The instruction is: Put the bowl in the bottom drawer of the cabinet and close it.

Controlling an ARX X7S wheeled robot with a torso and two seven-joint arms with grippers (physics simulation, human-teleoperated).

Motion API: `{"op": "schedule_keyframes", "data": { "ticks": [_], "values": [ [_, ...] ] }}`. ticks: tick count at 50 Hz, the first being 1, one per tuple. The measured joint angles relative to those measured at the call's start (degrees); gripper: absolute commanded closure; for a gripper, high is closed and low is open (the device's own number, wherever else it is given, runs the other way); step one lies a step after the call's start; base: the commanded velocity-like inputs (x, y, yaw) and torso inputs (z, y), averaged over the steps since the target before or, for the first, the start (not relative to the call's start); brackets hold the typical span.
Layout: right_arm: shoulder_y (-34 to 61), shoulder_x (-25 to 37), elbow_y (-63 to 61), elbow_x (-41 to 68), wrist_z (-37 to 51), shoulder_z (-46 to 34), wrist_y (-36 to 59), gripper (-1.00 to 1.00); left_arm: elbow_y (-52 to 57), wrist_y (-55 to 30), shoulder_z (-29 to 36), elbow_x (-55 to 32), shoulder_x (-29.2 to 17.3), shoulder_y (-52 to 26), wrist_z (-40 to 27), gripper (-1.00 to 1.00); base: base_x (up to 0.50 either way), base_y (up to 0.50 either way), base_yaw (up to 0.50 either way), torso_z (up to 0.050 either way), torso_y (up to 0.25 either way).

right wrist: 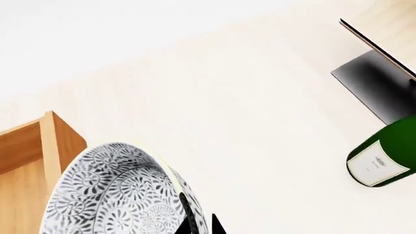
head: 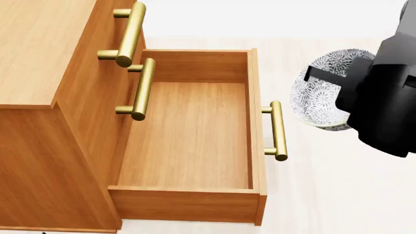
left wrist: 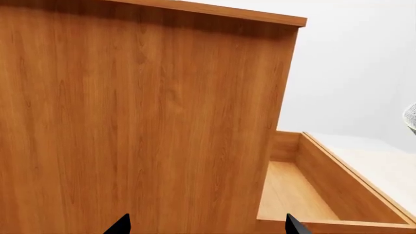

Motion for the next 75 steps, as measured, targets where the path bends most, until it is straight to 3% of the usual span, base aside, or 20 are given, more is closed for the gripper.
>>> {"op": "schedule_keyframes", "data": {
  "ticks": [11,37,75],
  "values": [
    [9.28,-2.96,12.14,-2.24,-2.23,-6.86,3.86,1.00,-0.10,-0.11,0.32,0.17,-0.03,-0.15,-0.09,-1.00,0.00,0.00,0.00,0.000,0.000],
    [25.88,-11.38,34.15,-13.98,-19.52,-21.74,3.77,1.00,0.28,-0.10,0.13,-0.43,-0.48,-0.09,-0.55,-1.00,0.00,0.00,0.00,0.000,0.000],
    [25.87,-17.06,38.55,-19.05,-34.91,-29.79,-0.78,1.00,-0.25,0.68,0.16,-0.85,-0.82,-0.10,-0.69,-1.00,0.00,0.00,0.00,0.000,0.001]
  ]
}}
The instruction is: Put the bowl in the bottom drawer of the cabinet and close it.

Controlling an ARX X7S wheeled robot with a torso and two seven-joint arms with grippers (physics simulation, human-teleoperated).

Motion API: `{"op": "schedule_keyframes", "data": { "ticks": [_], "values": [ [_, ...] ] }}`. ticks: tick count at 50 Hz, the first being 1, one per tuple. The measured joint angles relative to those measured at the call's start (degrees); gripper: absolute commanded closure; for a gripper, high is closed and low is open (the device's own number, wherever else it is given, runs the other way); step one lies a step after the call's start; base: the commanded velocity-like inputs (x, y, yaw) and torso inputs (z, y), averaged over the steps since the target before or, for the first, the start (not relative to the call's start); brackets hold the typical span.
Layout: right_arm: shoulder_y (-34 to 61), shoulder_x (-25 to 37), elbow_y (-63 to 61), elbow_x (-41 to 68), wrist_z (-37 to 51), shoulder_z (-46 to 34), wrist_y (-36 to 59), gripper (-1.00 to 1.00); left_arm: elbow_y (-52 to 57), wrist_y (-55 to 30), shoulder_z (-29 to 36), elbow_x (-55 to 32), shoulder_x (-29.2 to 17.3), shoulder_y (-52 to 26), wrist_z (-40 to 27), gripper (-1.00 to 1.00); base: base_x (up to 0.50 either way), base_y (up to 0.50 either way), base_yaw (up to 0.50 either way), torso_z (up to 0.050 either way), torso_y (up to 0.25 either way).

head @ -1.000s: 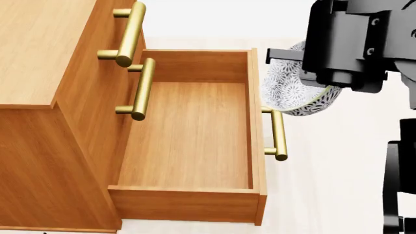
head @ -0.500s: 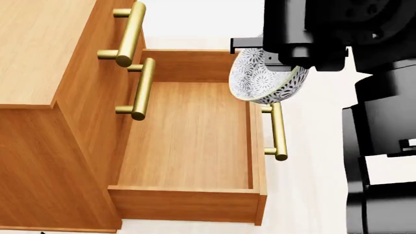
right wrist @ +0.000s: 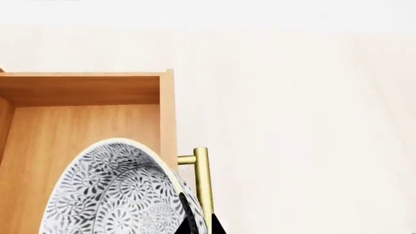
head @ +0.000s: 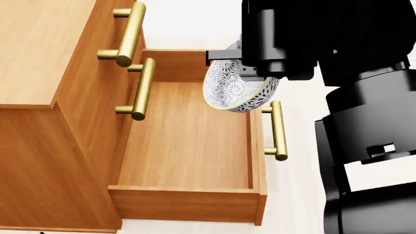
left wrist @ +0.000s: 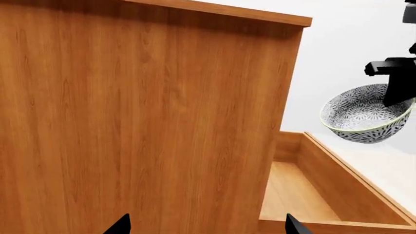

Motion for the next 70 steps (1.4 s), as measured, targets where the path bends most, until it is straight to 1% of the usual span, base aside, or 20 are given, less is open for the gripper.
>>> {"op": "schedule_keyframes", "data": {
  "ticks": [30,56,70],
  "values": [
    [-5.47,-0.87,-1.71,-0.20,-5.51,-1.33,-4.09,1.00,-0.01,0.41,-0.01,-0.39,-0.35,0.09,-0.24,-1.00,0.00,0.00,0.00,0.000,0.000],
    [-8.64,-3.30,2.51,-2.17,-12.69,-3.34,-10.06,1.00,-0.15,0.56,0.09,-0.57,-0.58,-0.02,-0.49,-1.00,0.00,0.00,0.00,0.001,0.000],
    [-11.40,-4.22,4.20,-2.04,-15.57,-2.57,-14.84,1.00,-0.39,0.86,0.09,-0.83,-0.70,-0.06,-0.47,-1.00,0.00,0.00,0.00,0.000,0.000]
  ]
}}
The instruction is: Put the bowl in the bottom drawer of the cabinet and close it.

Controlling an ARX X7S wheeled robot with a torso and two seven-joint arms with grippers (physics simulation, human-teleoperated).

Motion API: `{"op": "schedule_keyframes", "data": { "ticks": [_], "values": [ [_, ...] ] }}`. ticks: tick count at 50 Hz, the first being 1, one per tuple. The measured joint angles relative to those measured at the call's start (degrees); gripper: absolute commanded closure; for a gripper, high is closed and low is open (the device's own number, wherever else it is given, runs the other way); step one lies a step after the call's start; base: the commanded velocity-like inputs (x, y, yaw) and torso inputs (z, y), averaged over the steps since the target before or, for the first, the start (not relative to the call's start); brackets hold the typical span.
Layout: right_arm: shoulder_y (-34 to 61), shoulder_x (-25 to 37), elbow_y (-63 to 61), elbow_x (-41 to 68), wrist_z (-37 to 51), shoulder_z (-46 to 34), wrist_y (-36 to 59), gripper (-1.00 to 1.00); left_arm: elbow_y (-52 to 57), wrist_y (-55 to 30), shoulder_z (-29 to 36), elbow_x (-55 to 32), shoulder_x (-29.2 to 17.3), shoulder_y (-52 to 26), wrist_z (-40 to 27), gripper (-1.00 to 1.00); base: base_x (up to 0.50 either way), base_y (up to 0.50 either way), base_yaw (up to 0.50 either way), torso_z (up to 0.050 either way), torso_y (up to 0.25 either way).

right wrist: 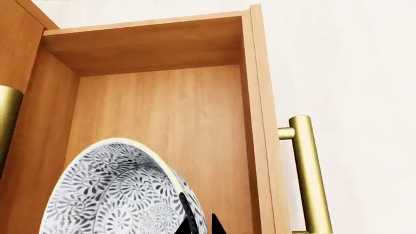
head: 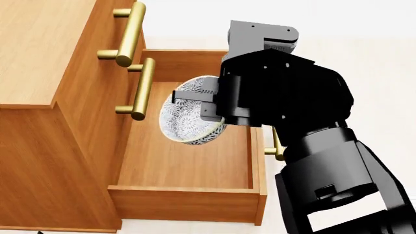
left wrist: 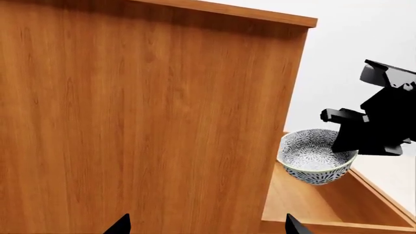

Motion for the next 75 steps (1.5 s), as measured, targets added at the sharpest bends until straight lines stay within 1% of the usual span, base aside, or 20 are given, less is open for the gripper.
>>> {"op": "schedule_keyframes", "data": {
  "ticks": [17,43,61,75],
  "values": [
    [-2.47,-0.96,1.09,-0.22,-4.18,-0.05,-4.53,1.00,0.09,0.10,0.09,-0.47,-0.10,-0.11,-0.12,-1.00,0.00,0.00,0.00,0.000,0.001],
    [-6.40,-1.71,2.22,0.16,-7.13,0.14,-9.49,1.00,-0.19,0.50,0.18,-0.61,-0.31,-0.14,-0.20,-1.00,0.00,0.00,0.00,0.000,0.000],
    [-7.21,-2.71,4.84,0.25,-9.56,-0.42,-12.33,1.00,-0.26,0.75,0.28,-0.65,-0.47,-0.06,-0.30,-1.00,0.00,0.00,0.00,0.000,0.000],
    [-8.59,-2.41,4.51,1.33,-11.42,-0.02,-14.68,1.00,-0.19,0.59,0.52,-0.67,-0.53,-0.17,-0.48,-1.00,0.00,0.00,0.00,0.001,0.001]
  ]
}}
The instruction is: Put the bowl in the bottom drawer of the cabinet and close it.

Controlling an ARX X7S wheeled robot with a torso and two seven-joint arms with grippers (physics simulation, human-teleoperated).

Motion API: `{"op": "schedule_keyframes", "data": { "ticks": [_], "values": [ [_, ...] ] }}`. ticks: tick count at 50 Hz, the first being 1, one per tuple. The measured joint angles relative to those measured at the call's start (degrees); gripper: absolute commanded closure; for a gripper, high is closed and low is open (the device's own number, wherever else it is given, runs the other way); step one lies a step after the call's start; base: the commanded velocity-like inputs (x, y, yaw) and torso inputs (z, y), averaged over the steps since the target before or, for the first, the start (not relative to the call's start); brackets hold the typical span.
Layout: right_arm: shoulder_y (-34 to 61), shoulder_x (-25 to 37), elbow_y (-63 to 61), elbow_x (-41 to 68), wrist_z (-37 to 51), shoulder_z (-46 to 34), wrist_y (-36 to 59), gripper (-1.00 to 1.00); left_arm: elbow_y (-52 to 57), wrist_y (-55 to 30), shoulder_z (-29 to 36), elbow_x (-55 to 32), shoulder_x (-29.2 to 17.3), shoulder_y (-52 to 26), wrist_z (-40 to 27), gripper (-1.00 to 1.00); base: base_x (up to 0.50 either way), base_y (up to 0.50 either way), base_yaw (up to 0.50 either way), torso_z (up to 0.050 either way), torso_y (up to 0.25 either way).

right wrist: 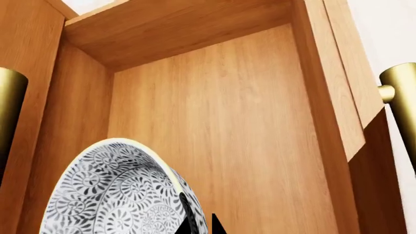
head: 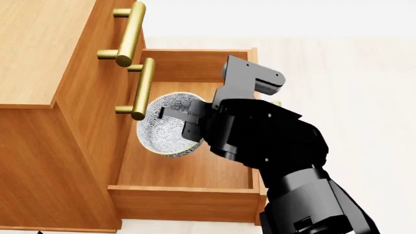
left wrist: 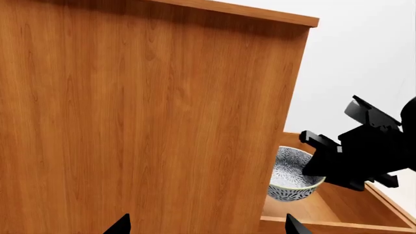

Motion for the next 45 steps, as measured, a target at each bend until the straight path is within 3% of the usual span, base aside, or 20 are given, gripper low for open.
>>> {"op": "schedule_keyframes", "data": {
  "ticks": [45],
  "values": [
    [-2.02,0.28,-1.16,0.80,-1.36,-0.27,-3.09,1.00,0.06,-0.05,0.49,-0.35,-0.35,-0.36,-0.28,-1.00,0.00,0.00,0.00,0.000,0.000]
  ]
}}
